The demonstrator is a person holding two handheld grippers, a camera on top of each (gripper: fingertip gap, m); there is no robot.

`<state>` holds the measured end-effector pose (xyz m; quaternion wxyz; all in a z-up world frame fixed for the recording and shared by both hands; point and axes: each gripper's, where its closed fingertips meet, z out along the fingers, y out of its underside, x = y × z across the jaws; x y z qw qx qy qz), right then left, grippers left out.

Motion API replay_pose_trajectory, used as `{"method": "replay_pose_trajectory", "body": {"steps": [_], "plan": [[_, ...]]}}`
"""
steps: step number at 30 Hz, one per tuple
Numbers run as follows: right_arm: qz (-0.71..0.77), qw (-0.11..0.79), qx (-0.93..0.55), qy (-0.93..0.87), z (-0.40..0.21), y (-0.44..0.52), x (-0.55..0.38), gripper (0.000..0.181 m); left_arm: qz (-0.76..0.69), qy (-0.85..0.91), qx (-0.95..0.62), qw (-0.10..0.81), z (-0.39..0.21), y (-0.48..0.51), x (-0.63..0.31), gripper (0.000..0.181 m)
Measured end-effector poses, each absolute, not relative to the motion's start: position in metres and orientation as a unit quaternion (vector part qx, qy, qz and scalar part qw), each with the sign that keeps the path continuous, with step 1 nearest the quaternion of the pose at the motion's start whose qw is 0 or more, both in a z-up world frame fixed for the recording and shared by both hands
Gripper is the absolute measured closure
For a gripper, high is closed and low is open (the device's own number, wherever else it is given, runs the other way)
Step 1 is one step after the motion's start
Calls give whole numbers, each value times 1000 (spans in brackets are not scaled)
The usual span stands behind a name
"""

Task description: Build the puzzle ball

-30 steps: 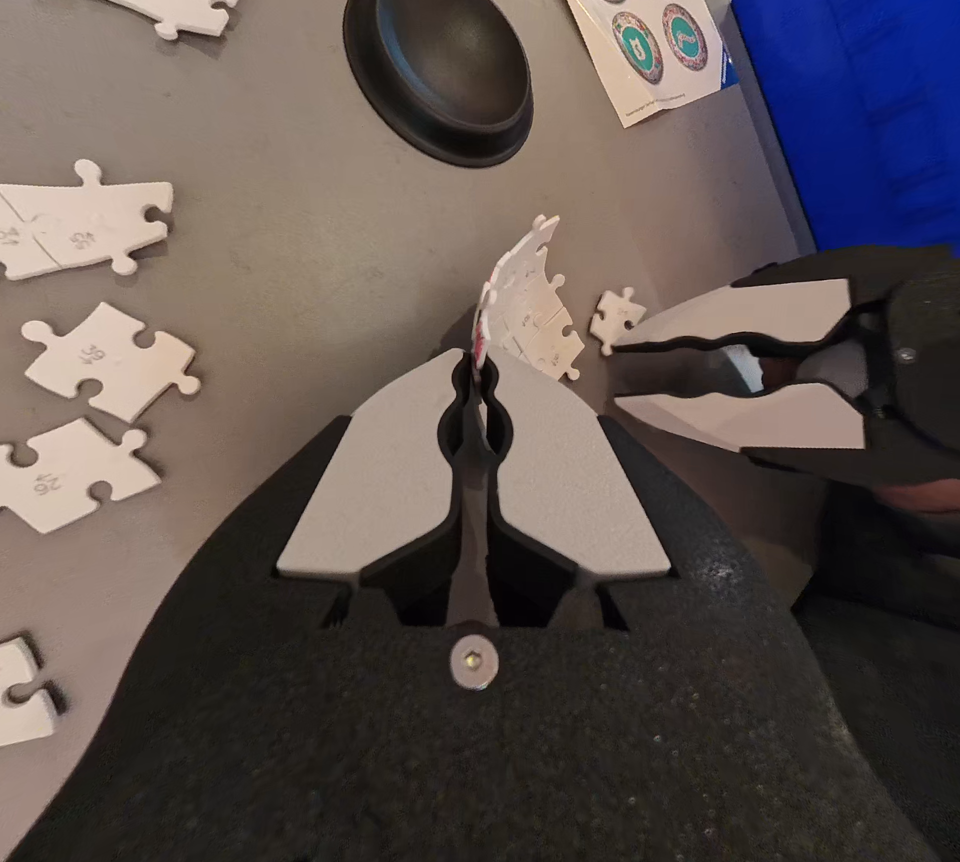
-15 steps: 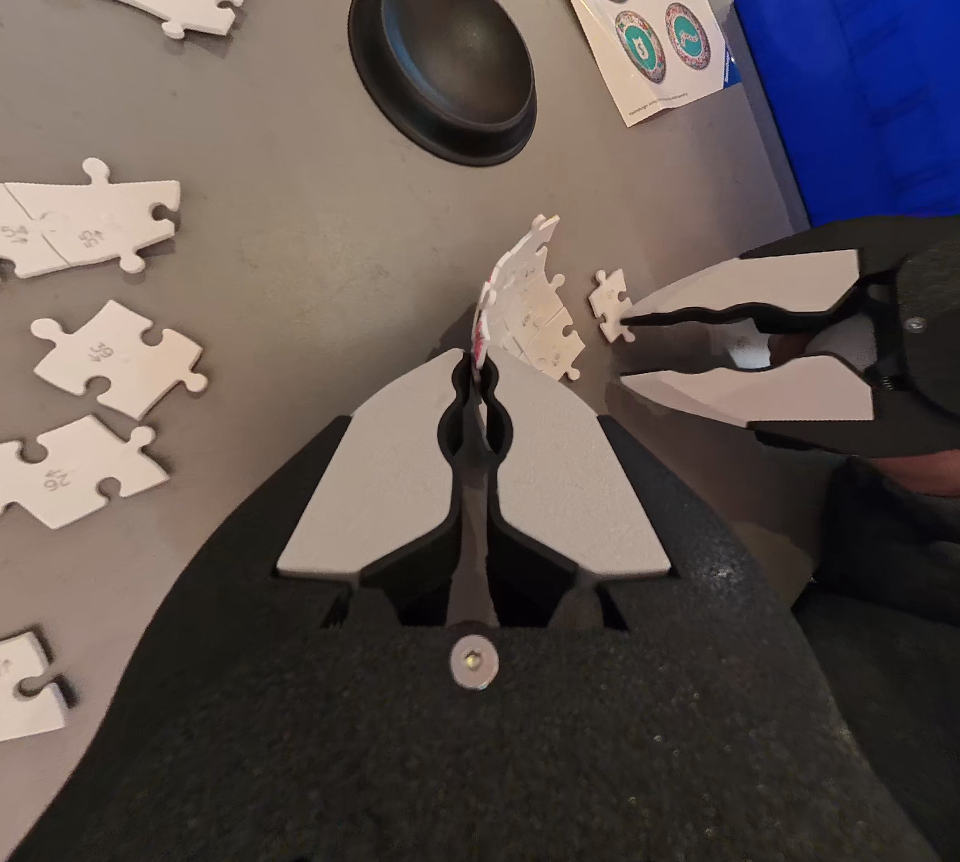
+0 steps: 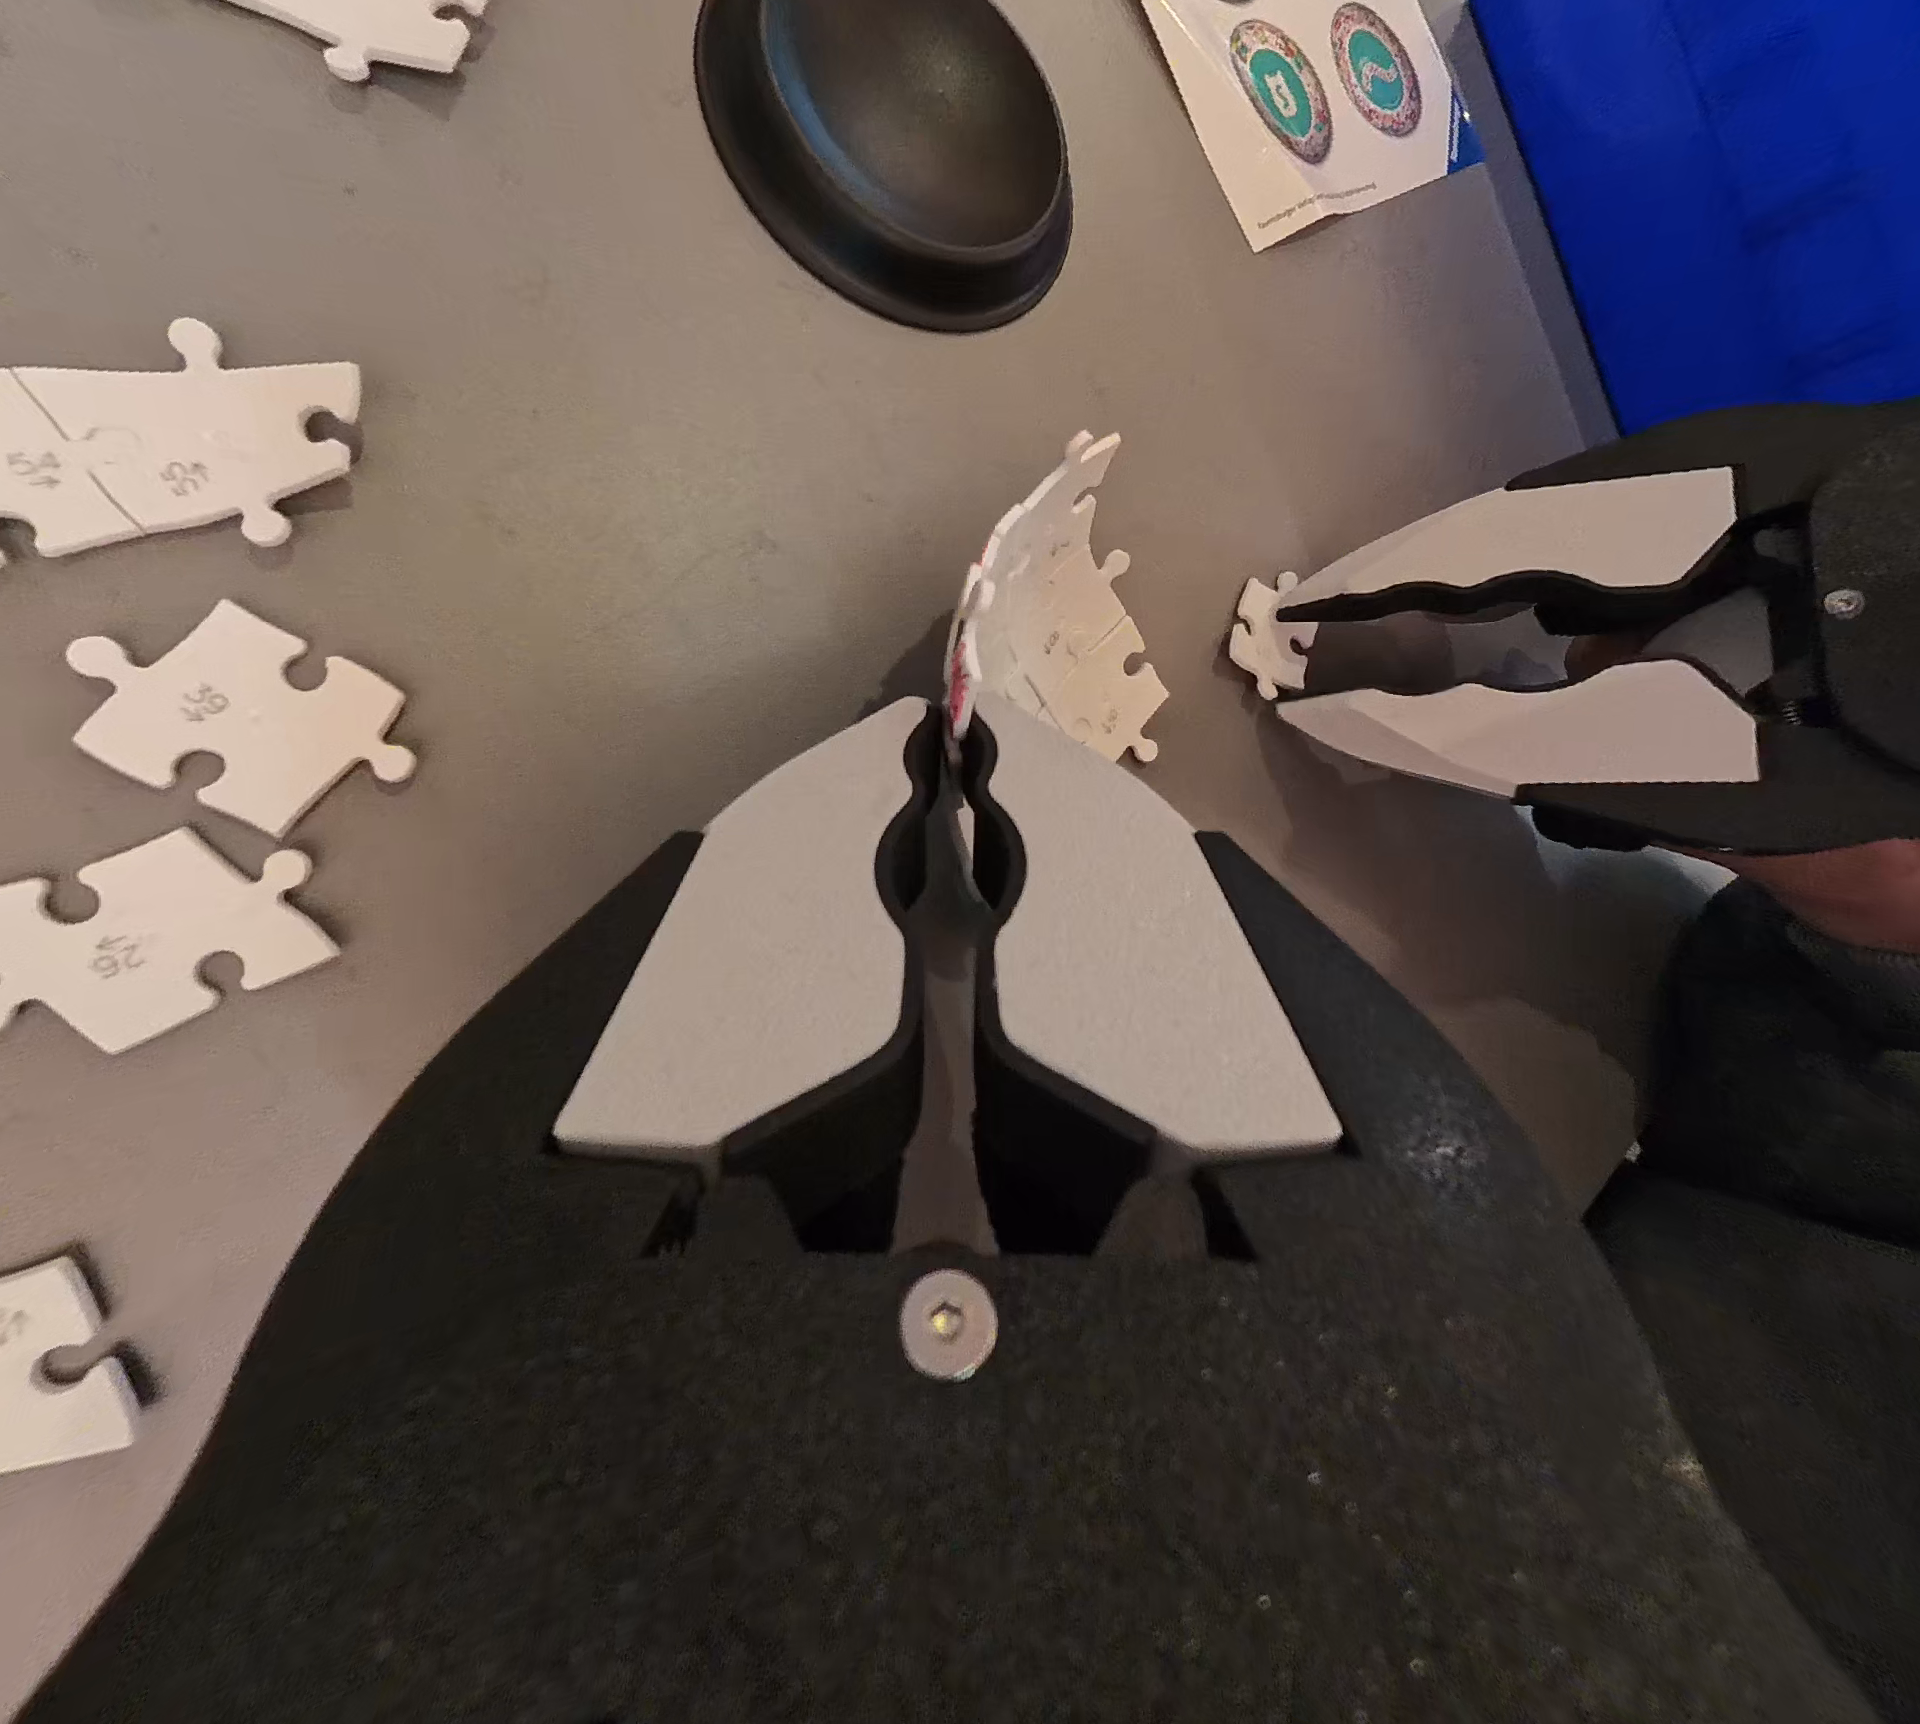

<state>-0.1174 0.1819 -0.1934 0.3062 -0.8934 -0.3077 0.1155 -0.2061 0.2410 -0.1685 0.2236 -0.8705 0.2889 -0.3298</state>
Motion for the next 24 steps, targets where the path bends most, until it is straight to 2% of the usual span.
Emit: {"method": "replay_pose_trajectory", "body": {"steps": [8,12,16,19,22,24], "plan": [[95,333,-887,-307,-183,183,-117,155,-329,289,-871,224,-168,240,-206,179],[78,336,-899,-271,-183,182,-108,139,-328,289,-871,224,-168,240,-205,179],[46,335,-906,-254,-191,182,-105,134,-330,289,-871,223,-169,240,-204,179],[44,336,-906,-253,-195,184,-107,135,-330,289,-870,223,-169,239,-204,179],[44,336,-903,-263,-195,185,-109,147,-330,288,-870,226,-168,239,-204,179],[36,339,-900,-271,-194,185,-109,147,-330,289,-870,226,-168,239,-204,179]]}}
